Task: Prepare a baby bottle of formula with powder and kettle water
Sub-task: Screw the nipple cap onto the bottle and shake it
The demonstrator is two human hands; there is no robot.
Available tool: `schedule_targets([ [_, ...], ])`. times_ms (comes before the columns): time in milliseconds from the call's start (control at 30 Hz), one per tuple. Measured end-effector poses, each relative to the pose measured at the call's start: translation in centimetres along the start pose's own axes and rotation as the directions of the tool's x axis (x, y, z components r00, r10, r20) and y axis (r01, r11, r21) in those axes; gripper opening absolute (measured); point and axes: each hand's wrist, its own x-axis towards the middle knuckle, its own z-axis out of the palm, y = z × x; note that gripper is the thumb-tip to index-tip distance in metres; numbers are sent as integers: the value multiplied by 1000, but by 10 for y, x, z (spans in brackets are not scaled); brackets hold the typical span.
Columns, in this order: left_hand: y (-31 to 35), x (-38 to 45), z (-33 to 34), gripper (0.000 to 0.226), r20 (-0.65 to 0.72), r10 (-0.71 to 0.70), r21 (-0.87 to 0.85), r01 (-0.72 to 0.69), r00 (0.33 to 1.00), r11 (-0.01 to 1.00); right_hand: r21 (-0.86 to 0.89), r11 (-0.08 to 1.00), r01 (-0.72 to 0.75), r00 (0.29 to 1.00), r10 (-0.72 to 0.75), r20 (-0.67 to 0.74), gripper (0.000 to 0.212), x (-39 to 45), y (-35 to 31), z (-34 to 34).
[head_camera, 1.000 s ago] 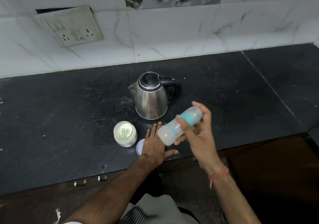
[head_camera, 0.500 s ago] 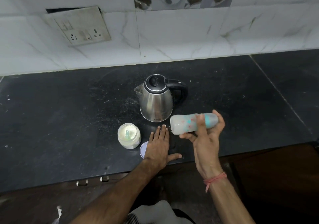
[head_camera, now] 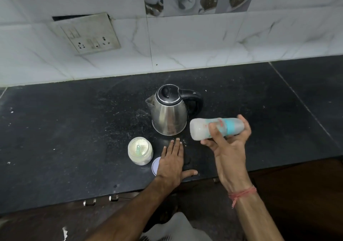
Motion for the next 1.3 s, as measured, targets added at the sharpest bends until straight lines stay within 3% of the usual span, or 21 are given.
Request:
schedule_targets([
  [133,-6,-4,8,132,-6,6,-1,-6,1000,1000,-178,984,8,990,17,139,98,-9,-1,-7],
  [233,-5,3,5,133,-21,-1,22,1,1000,1000,-126,990,68,997,-64,35,95,-9,-3,-13],
  [367,-1,3,7,128,-54,26,-39,-29,998,999,-236,971,38,979,11,202,96,-9,-3,-15],
  [467,-2,2,5,131,-49,20,-11,-21,999,1000,-171,983,70,990,-48,131,94,-10,-2,-15],
  [600,-5,-1,8,131,-42,18,-90,-21,999,996,-272,962,24,959,55,279,94,-7,-1,-19],
  [733,-2,3,4,132,-40,11,-32,-13,999,999,-199,980,13,988,17,151,88,3,-3,-23],
  [833,0,2,2,129,-36,20,-84,-23,999,996,-314,949,27,952,71,299,91,8,-4,-24],
  [1000,3,5,2,133,-21,5,-16,-5,1000,1000,-193,980,44,988,-14,155,87,9,-5,-20],
  [1100,0,1,4,129,-22,10,-100,-12,1000,995,-350,937,12,929,119,350,90,12,-6,-22],
  [1233,2,3,-1,132,-13,5,-15,-6,1000,1000,-224,974,12,985,27,173,84,11,-4,-19],
  [1300,2,2,1,130,-9,15,-39,-15,1000,999,-288,958,8,973,59,224,85,10,0,-18],
])
